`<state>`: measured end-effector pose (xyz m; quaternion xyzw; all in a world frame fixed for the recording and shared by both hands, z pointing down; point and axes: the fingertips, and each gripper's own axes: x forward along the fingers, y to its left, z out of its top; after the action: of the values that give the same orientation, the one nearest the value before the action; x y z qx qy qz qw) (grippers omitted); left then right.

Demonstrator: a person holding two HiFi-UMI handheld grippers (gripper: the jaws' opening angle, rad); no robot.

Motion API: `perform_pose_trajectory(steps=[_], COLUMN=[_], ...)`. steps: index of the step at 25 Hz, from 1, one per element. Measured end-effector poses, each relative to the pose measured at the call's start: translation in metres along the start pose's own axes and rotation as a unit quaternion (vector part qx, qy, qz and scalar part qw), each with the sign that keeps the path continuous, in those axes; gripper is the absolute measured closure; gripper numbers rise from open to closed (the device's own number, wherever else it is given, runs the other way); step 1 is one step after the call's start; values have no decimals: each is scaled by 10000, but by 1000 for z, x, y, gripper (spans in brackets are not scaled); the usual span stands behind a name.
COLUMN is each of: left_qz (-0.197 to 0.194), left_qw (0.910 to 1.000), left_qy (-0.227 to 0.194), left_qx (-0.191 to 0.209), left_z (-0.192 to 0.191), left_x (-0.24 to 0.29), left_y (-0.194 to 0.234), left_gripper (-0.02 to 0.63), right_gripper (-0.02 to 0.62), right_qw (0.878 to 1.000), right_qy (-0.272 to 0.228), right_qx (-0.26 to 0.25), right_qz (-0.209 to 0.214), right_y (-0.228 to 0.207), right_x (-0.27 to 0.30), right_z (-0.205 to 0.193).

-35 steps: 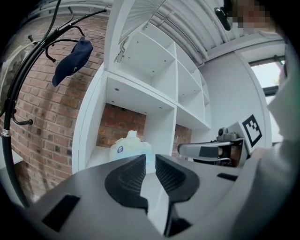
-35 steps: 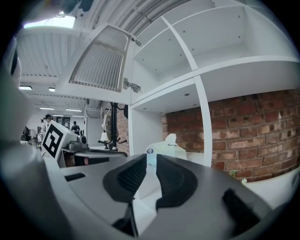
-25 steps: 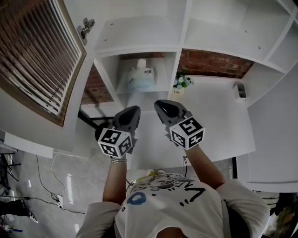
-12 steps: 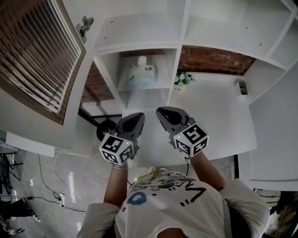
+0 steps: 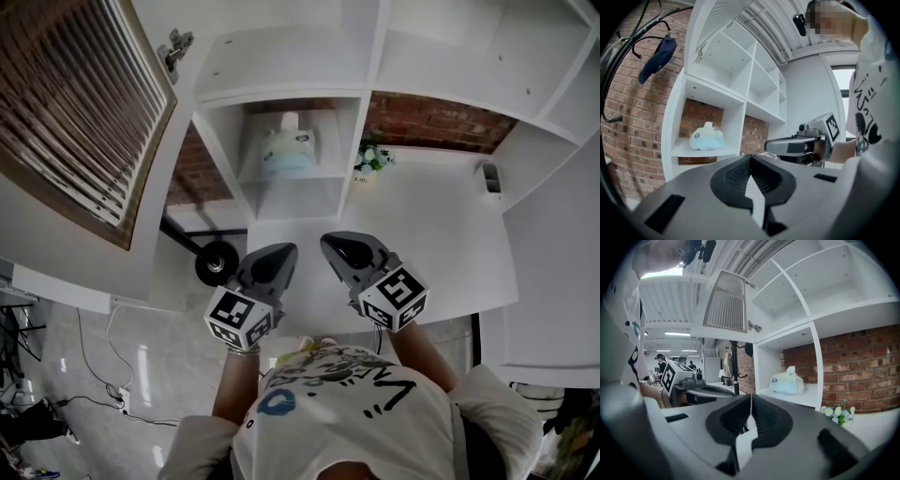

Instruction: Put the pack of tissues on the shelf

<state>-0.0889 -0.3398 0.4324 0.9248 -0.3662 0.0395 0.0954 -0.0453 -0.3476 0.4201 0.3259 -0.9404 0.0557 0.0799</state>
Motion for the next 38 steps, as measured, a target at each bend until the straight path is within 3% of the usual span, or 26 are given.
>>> perform_pose_trajectory(steps=[20, 27, 38], left_qz=[-253, -433, -364], left_qw=[9997, 9989, 9993], left_qy=[-54, -1, 38], left_qx=[48, -165, -108], left_z=[-6, -10, -13], left_x=[-19, -19, -19], left_y=[-30, -35, -34], left_gripper=[591, 591, 591], right_gripper=[569, 569, 569], right_qw=[9996, 9991, 9992], right_qy=[139, 133, 85], right_qx=[-20, -111, -177], right_qz=[225, 389, 335], right_y=[23, 33, 32], right_x=[-25, -24, -24], right_z=[-16, -17, -17])
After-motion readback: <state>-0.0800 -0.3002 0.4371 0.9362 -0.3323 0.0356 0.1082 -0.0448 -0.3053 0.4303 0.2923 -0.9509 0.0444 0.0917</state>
